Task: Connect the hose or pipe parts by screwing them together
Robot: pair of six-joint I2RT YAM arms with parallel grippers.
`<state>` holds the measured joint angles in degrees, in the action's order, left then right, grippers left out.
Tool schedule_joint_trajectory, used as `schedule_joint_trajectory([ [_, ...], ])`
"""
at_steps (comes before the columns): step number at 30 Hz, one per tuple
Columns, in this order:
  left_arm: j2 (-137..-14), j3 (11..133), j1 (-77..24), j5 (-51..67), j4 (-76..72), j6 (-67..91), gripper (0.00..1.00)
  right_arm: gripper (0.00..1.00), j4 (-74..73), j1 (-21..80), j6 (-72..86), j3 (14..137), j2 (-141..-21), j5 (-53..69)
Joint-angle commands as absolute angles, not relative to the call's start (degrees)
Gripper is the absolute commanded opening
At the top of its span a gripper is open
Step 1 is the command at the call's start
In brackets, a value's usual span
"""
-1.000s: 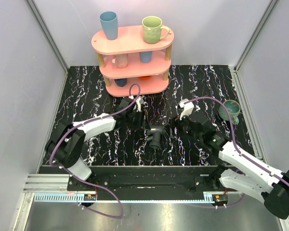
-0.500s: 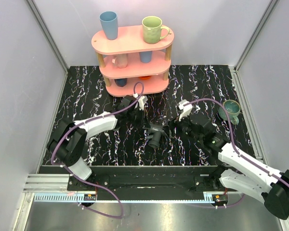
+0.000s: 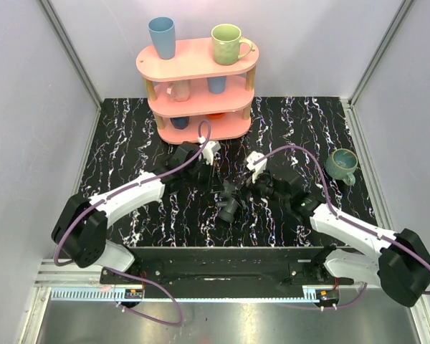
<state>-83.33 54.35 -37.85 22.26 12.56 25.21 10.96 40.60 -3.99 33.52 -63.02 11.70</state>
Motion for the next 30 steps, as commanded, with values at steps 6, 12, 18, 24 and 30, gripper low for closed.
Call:
schedule_joint_trajectory([
  [6,-77.9,53.4,-39.0,22.9,12.7,23.8,0.0,1.0,22.1,40.5,-12.3,31.9,-68.4,22.7],
  [12,-74.2,53.7,-40.5,24.2,13.2,24.0,0.0,1.0,25.4,40.4,-12.9,32.5,-71.1,26.2],
  [18,-72.6,53.9,-41.1,25.8,14.9,25.1,0.0,0.99,28.6,40.5,-10.8,33.1,-73.3,25.9],
  [24,-70.8,53.3,-41.4,25.2,16.0,24.7,0.0,0.8,25.5,40.4,-10.4,36.1,-75.7,29.5],
  [30,-69.3,53.8,-41.4,25.3,16.6,25.3,0.0,0.49,29.1,40.4,-8.2,35.9,-76.2,30.8],
])
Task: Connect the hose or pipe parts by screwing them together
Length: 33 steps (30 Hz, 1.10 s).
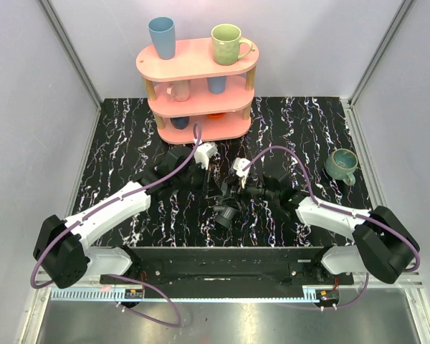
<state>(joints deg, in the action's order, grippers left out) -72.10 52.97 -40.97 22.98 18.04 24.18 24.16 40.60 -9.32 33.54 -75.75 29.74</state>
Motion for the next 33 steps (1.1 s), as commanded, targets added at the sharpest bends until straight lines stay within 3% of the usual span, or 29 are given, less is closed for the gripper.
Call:
schedule_joint_trajectory([
  [1,-68.8,53.7,-41.4,25.4,16.6,25.7,0.0,0.38,29.2,40.5,-8.3,35.9,-76.2,31.0],
  [3,-68.6,53.9,-41.4,25.1,17.2,25.9,0.02,0.31,29.7,40.5,-8.2,35.5,-76.0,30.9],
  [4,-68.5,54.3,-41.4,24.4,17.7,26.0,0.08,0.29,30.1,40.5,-8.3,35.3,-75.9,30.9],
  [5,-68.5,54.5,-41.4,24.2,18.1,26.0,0.17,0.28,30.7,40.5,-8.2,35.0,-75.5,31.0],
  [6,-68.4,54.8,-41.4,23.7,19.1,26.0,0.38,0.27,30.9,40.5,-8.2,34.4,-75.2,31.1],
  [9,-67.9,55.9,-41.3,22.1,20.9,26.4,0.62,0.24,32.3,40.5,-8.2,32.9,-74.4,30.9],
  [14,-64.5,58.8,-41.3,16.8,25.8,28.6,0.76,0.23,33.0,40.5,-8.2,31.0,-71.6,29.3],
  [19,-59.3,56.8,-38.8,14.8,27.3,37.0,0.7,0.22,34.5,40.5,-7.3,31.1,-68.8,22.7],
  [22,-57.7,54.9,-38.3,13.5,27.2,38.7,0.59,0.21,36.6,40.4,-5.4,30.7,-65.9,22.9],
  [25,-57.7,53.4,-38.3,12.9,26.7,39.6,0.45,0.2,42.4,40.5,-3.0,28.7,-62.0,23.5],
  [26,-57.7,53.0,-38.2,13.3,25.7,39.9,0.34,0.2,43.4,40.5,-1.9,28.0,-61.3,23.6],
  [29,-58.3,51.2,-38.3,16.1,21.9,42.0,0.23,0.21,45.2,40.5,-0.9,27.2,-59.3,24.6],
  [33,-59.7,49.2,-38.5,18.0,19.0,43.5,0.19,0.2,44.5,40.5,-1.7,28.3,-59.3,23.5],
])
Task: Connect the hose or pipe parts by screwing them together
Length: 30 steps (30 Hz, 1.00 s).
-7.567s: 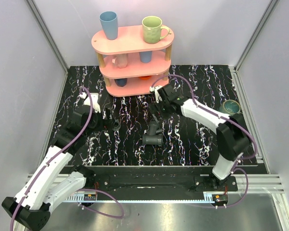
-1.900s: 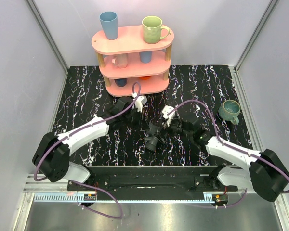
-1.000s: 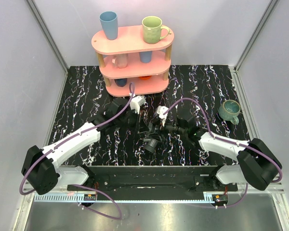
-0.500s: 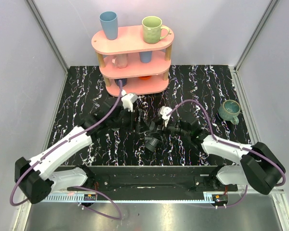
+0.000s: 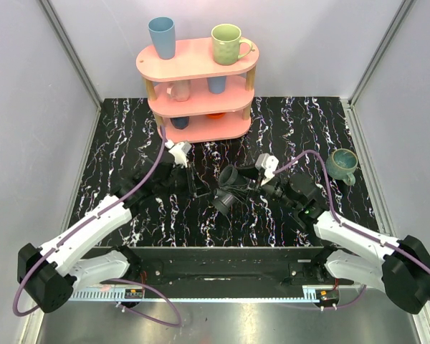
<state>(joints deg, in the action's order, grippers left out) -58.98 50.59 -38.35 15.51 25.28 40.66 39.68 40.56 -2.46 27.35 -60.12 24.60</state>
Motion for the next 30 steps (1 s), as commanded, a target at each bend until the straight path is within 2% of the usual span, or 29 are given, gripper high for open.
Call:
schedule_joint_trajectory([
  [1,-59.9,48.7,-38.6,18.7,18.0,44.1,0.19,0.2,44.9,40.4,-1.6,28.6,-59.7,23.4],
  [6,-61.0,45.4,-39.2,23.1,11.2,47.2,0.2,0.19,49.8,40.4,2.4,29.5,-61.5,23.2],
  [16,-62.8,43.8,-42.8,18.4,9.4,47.3,0.2,0.18,58.6,40.5,6.2,27.7,-63.2,22.9],
  [20,-60.0,47.0,-42.6,12.0,18.0,43.9,0.29,0.18,57.0,40.5,4.7,26.5,-60.3,22.6],
  [25,-57.0,49.0,-42.4,8.6,22.4,42.2,0.34,0.18,54.4,40.4,3.1,25.5,-56.8,28.6],
  [29,-55.6,51.5,-41.9,4.3,27.0,39.0,0.44,0.2,50.9,40.4,2.9,25.9,-54.7,37.0],
  [30,-55.4,52.0,-41.6,3.3,27.9,38.0,0.54,0.2,48.5,40.4,2.7,26.5,-54.2,38.3],
])
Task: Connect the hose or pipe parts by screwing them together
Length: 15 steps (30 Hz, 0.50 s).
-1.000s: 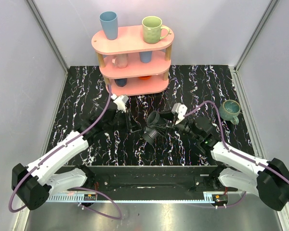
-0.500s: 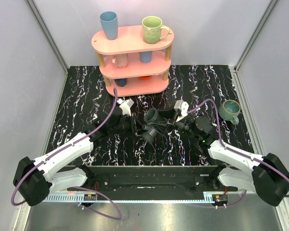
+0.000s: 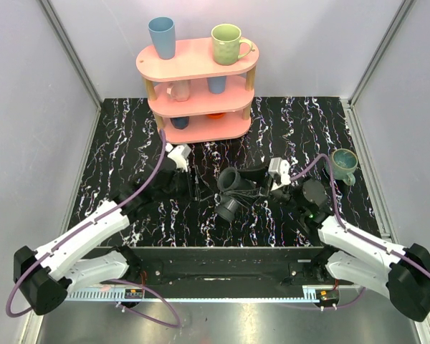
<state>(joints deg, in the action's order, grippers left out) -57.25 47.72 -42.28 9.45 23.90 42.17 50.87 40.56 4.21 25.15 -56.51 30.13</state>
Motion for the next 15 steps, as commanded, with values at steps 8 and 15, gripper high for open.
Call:
schedule_joint_trajectory([
  [8,-57.4,60.0,-36.4,-7.2,39.2,29.5,0.9,0.21,43.0,40.4,2.0,26.8,-53.0,41.4],
  [15,-69.8,65.6,-25.0,-5.4,44.0,19.9,0.96,0.2,42.4,40.5,1.5,23.6,-49.8,38.1],
])
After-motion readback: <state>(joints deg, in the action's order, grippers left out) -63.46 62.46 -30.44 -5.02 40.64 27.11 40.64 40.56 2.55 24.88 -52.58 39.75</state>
